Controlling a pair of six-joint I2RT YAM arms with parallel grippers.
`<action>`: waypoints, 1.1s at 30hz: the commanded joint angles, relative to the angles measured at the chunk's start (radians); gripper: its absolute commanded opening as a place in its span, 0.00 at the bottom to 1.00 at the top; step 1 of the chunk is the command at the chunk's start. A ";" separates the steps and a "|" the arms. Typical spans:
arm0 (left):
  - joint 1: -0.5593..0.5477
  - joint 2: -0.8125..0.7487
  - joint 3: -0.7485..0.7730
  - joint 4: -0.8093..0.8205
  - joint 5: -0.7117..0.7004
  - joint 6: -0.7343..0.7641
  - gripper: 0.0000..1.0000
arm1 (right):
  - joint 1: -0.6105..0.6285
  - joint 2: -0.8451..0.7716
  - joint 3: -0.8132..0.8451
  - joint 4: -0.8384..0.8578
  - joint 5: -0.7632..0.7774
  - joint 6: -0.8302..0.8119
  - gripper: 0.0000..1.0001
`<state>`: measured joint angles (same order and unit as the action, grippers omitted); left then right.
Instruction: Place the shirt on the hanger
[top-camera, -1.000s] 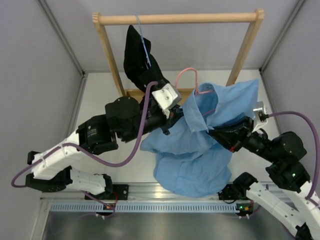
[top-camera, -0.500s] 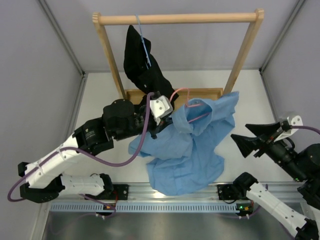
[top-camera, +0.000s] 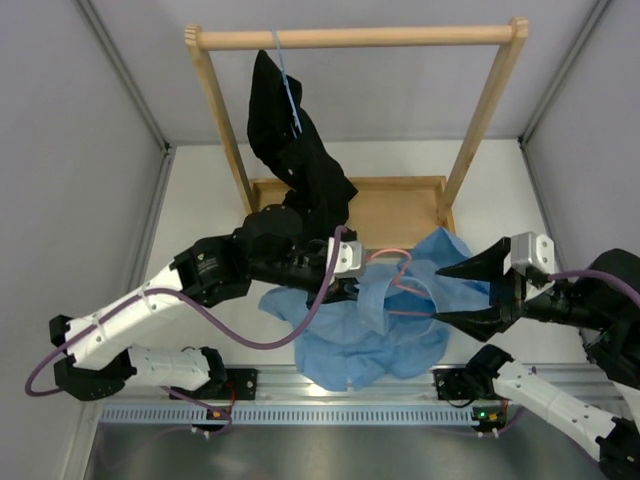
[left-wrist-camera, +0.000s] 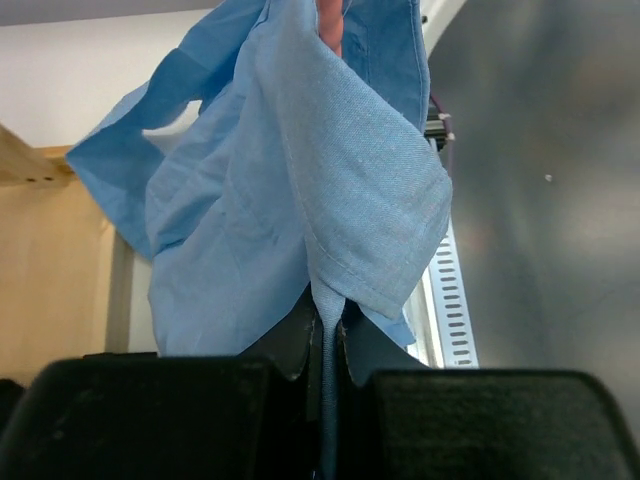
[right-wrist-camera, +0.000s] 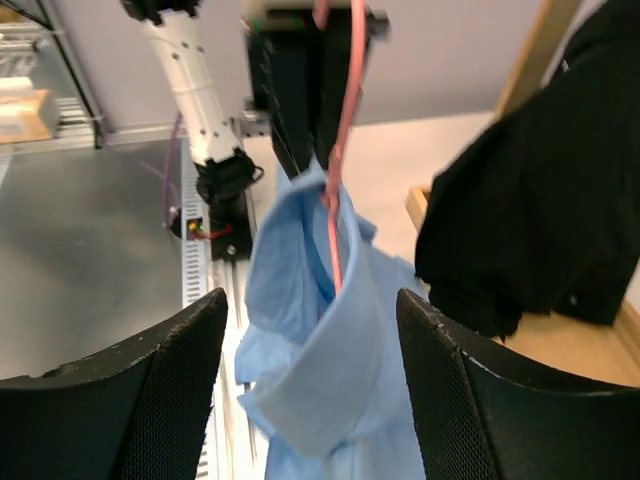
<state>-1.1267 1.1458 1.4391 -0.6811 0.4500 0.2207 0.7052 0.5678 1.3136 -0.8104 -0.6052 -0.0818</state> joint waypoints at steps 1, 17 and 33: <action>-0.001 0.044 0.035 0.025 0.165 0.017 0.00 | 0.013 0.007 -0.005 0.157 -0.169 -0.020 0.65; -0.001 0.173 0.113 0.025 0.259 0.023 0.00 | 0.011 0.099 -0.062 0.373 -0.205 0.136 0.34; -0.001 -0.023 0.057 0.113 -0.264 -0.032 0.98 | 0.013 0.012 -0.033 0.346 0.140 0.185 0.00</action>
<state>-1.1275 1.2182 1.5059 -0.6689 0.3470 0.2157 0.7055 0.5880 1.2327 -0.5106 -0.5446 0.0902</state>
